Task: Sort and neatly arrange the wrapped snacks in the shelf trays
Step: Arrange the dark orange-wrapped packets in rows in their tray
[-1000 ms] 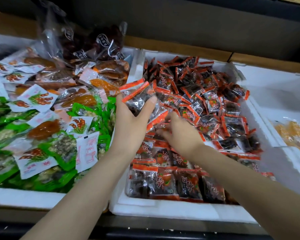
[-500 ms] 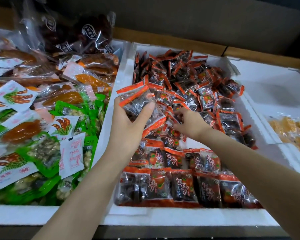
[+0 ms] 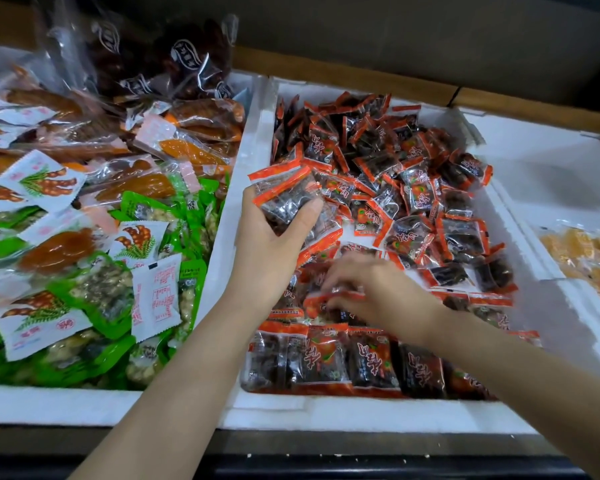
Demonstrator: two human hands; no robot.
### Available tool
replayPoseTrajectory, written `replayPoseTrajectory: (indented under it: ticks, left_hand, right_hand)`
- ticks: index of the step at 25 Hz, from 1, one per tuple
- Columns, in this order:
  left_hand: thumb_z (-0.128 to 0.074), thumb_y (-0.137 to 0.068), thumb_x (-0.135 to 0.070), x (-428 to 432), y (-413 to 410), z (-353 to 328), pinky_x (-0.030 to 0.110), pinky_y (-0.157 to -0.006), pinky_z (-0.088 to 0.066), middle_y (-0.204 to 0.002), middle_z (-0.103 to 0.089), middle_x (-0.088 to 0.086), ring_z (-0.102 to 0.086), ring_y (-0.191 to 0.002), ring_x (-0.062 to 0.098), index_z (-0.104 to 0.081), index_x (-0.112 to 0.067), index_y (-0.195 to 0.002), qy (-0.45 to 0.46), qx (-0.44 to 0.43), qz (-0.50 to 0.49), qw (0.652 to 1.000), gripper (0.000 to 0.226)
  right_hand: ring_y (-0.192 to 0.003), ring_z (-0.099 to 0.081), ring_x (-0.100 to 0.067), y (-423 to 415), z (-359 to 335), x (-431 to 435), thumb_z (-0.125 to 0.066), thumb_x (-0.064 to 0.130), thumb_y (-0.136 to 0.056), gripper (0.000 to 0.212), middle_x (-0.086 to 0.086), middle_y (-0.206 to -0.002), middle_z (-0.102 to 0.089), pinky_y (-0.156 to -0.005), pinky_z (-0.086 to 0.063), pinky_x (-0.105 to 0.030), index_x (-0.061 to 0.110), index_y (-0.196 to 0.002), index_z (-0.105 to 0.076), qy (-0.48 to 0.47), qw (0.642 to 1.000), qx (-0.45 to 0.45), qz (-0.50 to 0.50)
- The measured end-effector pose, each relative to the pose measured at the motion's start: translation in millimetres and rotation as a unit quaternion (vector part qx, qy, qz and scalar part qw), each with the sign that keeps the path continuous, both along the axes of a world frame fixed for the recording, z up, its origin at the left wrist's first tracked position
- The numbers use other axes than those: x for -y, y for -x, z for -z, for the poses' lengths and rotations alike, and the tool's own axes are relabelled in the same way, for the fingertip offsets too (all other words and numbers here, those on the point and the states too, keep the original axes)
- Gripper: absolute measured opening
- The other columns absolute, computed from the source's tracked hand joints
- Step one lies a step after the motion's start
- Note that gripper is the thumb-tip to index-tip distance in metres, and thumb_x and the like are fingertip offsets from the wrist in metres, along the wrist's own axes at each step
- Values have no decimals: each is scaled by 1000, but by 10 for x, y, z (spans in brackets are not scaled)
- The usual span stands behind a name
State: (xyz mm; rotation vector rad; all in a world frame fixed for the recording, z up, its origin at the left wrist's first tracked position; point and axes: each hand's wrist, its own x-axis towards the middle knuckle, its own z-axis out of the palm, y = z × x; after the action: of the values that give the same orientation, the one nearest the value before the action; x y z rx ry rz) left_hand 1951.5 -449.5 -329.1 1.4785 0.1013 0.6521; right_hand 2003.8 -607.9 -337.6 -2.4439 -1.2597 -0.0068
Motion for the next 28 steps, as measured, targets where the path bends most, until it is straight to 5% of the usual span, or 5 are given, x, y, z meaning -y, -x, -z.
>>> replayPoseTrajectory:
  ticks: [6,14,18,21,28]
  left_hand:
    - [-65,-75,-42,13,1,-15,38,-96,-50,-112,-64,-2,-62,-104,8,-48,-19,-121,-4,-18,8,1000,54]
    - [-64,-87,-26,23,16,-39,28,-96,-48,-114,-62,-4,-60,-104,3,-47,-18,-124,-1,-19,12,1000,41]
    - [-64,-88,-26,19,13,-27,30,-97,-47,-116,-61,-6,-59,-107,3,-46,-20,-126,-4,-20,21,1000,42]
    - [-65,-88,-25,22,8,-22,34,-97,-49,-115,-62,-5,-60,-105,3,-46,-19,-125,-1,-23,22,1000,42]
    - [-65,-87,-27,29,-1,-21,30,-96,-48,-114,-61,-6,-60,-105,4,-46,-22,-123,-4,-33,28,999,42]
  right_hand:
    - [-122,-44,-10,-178,72,-90,-71,34,-80,57,5,-131,-49,-104,-34,-22,21,-131,-50,34,993,-83,81]
    - [-85,-58,-11,-127,44,-51,-76,21,-76,15,5,-95,-61,-76,-47,-18,21,-89,-68,-3,989,-145,37]
    - [-84,-53,7,-160,18,-6,-69,31,-82,32,12,-107,-58,-72,-41,-7,22,-112,-60,17,990,-122,65]
    - [-116,-47,-6,-198,88,-70,-67,46,-79,60,9,-131,-49,-96,-38,-21,27,-132,-47,93,987,-98,82]
    - [-92,-52,-3,-409,-31,71,-59,21,-91,28,10,-109,-56,-88,-45,-21,19,-119,-58,-18,983,-92,157]
